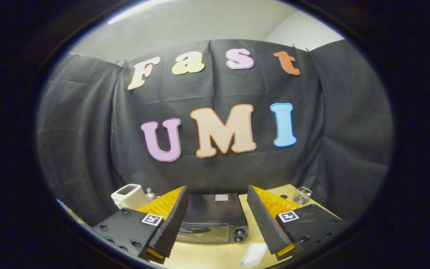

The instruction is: Open the toaster oven, put the food inside, and close the toaster oven door.

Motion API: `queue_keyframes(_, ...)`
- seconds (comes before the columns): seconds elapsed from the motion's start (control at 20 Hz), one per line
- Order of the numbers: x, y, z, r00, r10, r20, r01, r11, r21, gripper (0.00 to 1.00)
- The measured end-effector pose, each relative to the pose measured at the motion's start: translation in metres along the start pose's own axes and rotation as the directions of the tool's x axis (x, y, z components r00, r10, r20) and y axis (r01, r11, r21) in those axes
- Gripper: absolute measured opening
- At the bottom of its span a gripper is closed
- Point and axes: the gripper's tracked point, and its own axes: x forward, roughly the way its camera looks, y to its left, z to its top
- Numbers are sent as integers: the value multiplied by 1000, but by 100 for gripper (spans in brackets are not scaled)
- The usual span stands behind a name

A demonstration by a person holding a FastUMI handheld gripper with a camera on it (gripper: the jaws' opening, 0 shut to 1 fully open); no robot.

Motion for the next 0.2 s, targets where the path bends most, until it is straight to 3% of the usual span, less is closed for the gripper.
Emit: queue_keyframes(0.2,-20,-36,14,997,-77,29,75,995,64,96)
